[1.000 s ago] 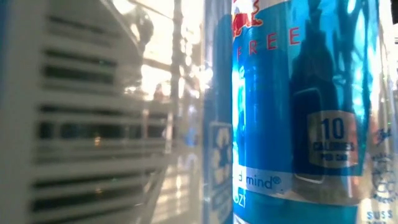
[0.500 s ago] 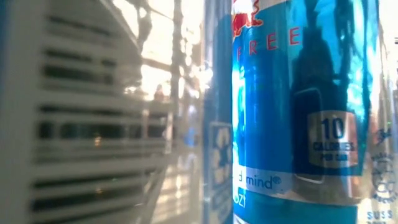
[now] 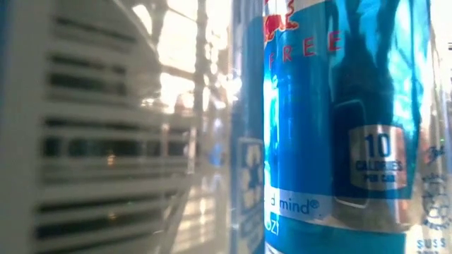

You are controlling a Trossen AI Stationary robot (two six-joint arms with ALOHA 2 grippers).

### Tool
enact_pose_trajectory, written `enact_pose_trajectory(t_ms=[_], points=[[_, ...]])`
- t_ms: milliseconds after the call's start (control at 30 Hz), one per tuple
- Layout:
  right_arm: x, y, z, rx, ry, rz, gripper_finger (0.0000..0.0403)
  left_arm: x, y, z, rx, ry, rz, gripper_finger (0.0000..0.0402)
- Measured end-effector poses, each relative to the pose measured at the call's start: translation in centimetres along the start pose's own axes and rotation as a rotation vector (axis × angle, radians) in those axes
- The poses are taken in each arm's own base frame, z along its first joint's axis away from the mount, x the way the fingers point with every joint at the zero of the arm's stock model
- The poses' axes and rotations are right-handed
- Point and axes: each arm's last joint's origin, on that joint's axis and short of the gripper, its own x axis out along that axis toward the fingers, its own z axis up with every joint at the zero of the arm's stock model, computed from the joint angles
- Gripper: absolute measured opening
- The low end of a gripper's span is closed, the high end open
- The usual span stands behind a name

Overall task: Sort soda cans
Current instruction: Put the top left blue soda can into the top left transparent bin

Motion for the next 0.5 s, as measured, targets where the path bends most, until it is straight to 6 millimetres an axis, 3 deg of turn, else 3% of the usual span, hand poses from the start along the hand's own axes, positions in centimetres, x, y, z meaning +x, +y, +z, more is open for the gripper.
enact_pose_trajectory(t_ms=[233,500], points=[[4.0,2.6,-0.3,-0.297,-0.100,0.205,0.0385,-1.2,-2.3,0.1,-0.048,-0.017,0.015,0.0310],[7.7,1.5,-0.1,-0.501,-0.052,0.211,0.0385,-1.7,-3.2,0.1,-0.090,-0.028,0.015,0.0310]])
